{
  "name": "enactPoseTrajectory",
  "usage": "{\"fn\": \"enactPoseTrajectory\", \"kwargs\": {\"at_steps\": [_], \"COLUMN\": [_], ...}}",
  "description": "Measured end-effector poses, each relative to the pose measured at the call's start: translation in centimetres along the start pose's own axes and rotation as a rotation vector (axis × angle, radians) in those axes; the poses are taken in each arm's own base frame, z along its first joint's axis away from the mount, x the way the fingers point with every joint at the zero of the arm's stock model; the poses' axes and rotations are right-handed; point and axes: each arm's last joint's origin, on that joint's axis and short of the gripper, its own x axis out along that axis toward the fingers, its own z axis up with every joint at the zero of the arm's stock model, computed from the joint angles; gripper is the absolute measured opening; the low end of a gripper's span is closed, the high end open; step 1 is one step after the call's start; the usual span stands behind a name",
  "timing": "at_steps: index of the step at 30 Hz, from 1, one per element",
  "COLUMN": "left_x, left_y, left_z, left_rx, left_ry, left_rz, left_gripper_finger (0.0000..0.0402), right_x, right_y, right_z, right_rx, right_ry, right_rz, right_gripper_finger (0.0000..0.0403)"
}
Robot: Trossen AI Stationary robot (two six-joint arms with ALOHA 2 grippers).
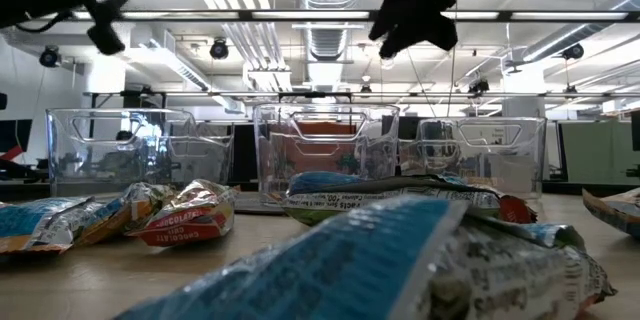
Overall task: Pick and place Granola Bars by type
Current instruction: Put the red granola bar into the left transparent bin
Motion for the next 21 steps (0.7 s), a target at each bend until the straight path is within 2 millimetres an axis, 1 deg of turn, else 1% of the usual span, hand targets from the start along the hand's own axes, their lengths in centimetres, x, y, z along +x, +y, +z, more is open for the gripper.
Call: {"fn": "enactPoseTrajectory", "kwargs": {"at_steps": [2, 5, 7, 9, 11, 13, 15, 17, 21], "left_x": [0.5, 1.5, 2.2, 2.3, 2.5, 2.7, 3.1, 3.6, 4.0], "left_y": [-0.5, -1.0, -1.3, -1.3, -1.3, -1.5, -2.0, -2.5, -4.1], "left_z": [-0.2, -0.6, -1.1, -1.6, -2.1, -2.5, -3.1, -4.0, -6.6], "left_rx": [-0.039, -0.067, -0.06, -0.033, 0.028, 0.104, 0.164, 0.203, 0.262], "left_ry": [0.11, 0.29, 0.461, 0.656, 0.821, 0.955, 1.065, 1.157, 1.299], "left_rz": [-0.007, 0.092, 0.218, 0.395, 0.562, 0.677, 0.724, 0.733, 0.696], "left_gripper_finger": [0.0199, 0.0194, 0.0189, 0.0183, 0.018, 0.0179, 0.0179, 0.0179, 0.0178], "right_x": [0.3, 0.5, 0.6, 0.5, 0.4, 0.3, 0.1, -0.1, -0.1], "right_y": [0.1, 0.3, 0.4, 0.5, 0.5, 0.4, 0.3, 0.2, -0.1], "right_z": [0.1, 0.3, 0.4, 0.6, 0.6, 0.6, 0.5, 0.3, 0.0], "right_rx": [-0.021, -0.043, -0.066, -0.075, -0.076, -0.077, -0.078, -0.07, -0.065], "right_ry": [0.039, 0.079, 0.09, 0.083, 0.089, 0.094, 0.107, 0.121, 0.154], "right_rz": [-0.026, -0.051, -0.056, -0.051, -0.056, -0.059, -0.067, -0.077, -0.099], "right_gripper_finger": [0.0157, 0.0155, 0.0155, 0.0155, 0.0155, 0.0152, 0.015, 0.0148, 0.0146]}}
